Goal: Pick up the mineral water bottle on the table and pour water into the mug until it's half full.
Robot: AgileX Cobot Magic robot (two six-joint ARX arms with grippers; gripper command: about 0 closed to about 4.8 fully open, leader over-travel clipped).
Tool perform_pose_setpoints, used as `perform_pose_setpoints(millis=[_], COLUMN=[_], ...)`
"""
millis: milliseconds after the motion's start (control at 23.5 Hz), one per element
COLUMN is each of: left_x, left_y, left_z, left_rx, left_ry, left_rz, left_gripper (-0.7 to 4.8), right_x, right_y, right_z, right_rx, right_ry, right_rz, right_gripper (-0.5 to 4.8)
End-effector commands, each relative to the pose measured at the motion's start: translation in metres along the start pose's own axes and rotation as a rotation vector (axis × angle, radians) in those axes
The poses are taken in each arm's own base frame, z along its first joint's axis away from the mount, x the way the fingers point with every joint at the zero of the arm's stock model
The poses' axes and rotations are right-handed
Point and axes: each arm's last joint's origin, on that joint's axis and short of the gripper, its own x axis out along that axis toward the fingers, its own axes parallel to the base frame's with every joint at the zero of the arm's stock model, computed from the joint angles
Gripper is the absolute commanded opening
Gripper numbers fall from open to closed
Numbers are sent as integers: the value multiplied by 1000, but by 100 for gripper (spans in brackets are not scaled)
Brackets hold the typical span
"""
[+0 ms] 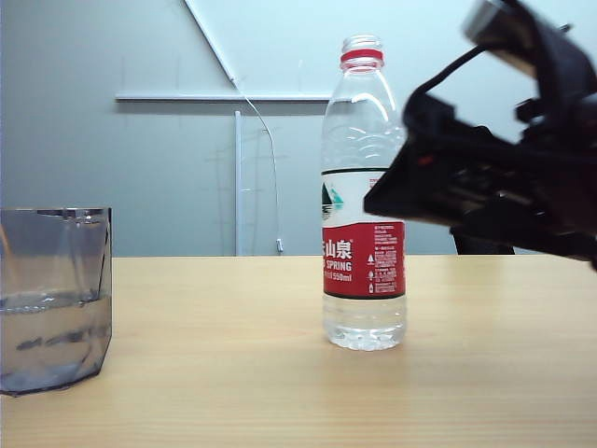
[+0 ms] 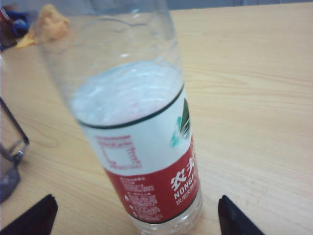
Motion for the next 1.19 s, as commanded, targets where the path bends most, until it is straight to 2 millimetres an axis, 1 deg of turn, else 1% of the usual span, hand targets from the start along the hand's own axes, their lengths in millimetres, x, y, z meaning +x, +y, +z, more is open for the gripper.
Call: perform_pose_setpoints(millis=[43, 213, 298, 341, 383, 426, 468, 511, 554, 724, 809, 937, 1107, 1192], left_x=[0, 0, 0, 0, 0, 0, 0, 0, 0, 0, 0, 0, 0, 0], left_y=[0, 0, 0, 0, 0, 0, 0, 1, 2, 6, 6, 6, 6, 6], left_z=[2, 2, 2, 2, 2, 2, 2, 2, 2, 1, 1, 1, 1, 1], left_rx=[-4, -4, -4, -4, -4, -4, -4, -5, -6, -8, -8, -9, -9, -8], left_ry=[-11, -10, -10, -11, -10, -10, -10, -10, -10, -9, -9, -9, -9, -9], left_rz=[0, 0, 0, 0, 0, 1, 3, 10, 18, 57, 60, 59, 59, 60], left_gripper=[-2, -2, -2, -2, -2, -2, -2, -2, -2, -2, -2, -2, -2, -2], right_x=[-9, -22, -29, -31, -34, -36, -39, -42, -44, -55, -64, -76, -89, -91], right_y=[-2, -6, -6, -6, -6, -6, -7, -7, -8, -11, -13, -17, -21, -22], right_z=[4, 10, 16, 17, 19, 21, 22, 25, 27, 33, 36, 39, 40, 42], right_rx=[42, 72, 82, 83, 85, 86, 89, 93, 96, 84, 45, -9, 7, 15], right_ry=[-59, -132, -162, -167, -173, -179, -187, -201, -215, -265, -295, -346, -395, -416], right_rz=[12, 31, 52, 65, 85, 98, 111, 118, 121, 108, 106, 103, 117, 112], right_gripper=[479, 479, 479, 400, 274, 187, 120, 67, 47, 38, -8, -5, -5, -5])
